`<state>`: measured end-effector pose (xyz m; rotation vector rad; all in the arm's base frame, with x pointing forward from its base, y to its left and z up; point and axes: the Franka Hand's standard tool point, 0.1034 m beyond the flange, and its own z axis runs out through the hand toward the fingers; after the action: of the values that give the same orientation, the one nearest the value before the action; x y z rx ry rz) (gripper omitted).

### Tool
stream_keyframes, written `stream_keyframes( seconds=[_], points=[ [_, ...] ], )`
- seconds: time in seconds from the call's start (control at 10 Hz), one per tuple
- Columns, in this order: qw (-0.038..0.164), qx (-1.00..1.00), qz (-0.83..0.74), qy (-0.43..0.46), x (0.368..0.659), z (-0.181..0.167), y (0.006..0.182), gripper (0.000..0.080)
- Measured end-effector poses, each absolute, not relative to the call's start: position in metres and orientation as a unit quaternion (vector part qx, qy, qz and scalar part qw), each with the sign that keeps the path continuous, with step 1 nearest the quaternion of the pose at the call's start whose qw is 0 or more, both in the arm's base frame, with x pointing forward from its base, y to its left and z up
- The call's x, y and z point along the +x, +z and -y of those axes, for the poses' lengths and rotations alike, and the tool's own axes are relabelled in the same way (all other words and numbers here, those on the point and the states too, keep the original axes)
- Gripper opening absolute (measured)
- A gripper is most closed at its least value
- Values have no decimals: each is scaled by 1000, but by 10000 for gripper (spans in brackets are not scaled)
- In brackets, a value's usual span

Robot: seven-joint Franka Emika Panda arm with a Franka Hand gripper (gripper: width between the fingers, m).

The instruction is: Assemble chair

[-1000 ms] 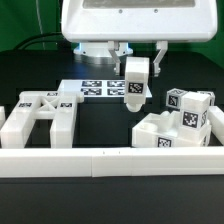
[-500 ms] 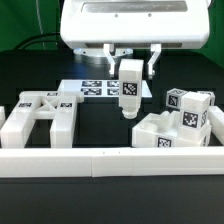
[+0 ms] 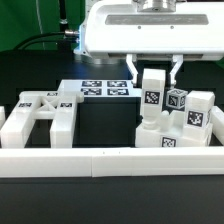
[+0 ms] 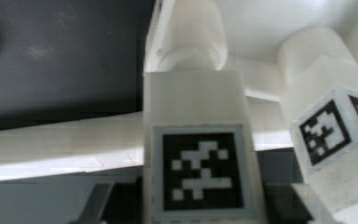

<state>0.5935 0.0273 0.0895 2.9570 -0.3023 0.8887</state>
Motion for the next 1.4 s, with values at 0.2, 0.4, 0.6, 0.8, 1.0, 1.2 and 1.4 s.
stream_keyframes(
  seconds=[0.2, 0.4, 0.6, 0.8, 1.0, 1.2, 1.4],
  points=[
    [30, 945, 89, 313, 593, -28, 83, 285],
    [26, 953, 89, 288, 589, -31, 76, 287],
    [26, 953, 89, 289, 589, -31, 75, 287],
    [27, 952, 88, 293, 589, -31, 74, 287],
    [25, 955, 89, 281, 588, -32, 73, 340],
    [17, 960, 94, 263, 589, -33, 77, 541],
    [2, 963, 103, 249, 595, -26, 100, 624]
  ],
)
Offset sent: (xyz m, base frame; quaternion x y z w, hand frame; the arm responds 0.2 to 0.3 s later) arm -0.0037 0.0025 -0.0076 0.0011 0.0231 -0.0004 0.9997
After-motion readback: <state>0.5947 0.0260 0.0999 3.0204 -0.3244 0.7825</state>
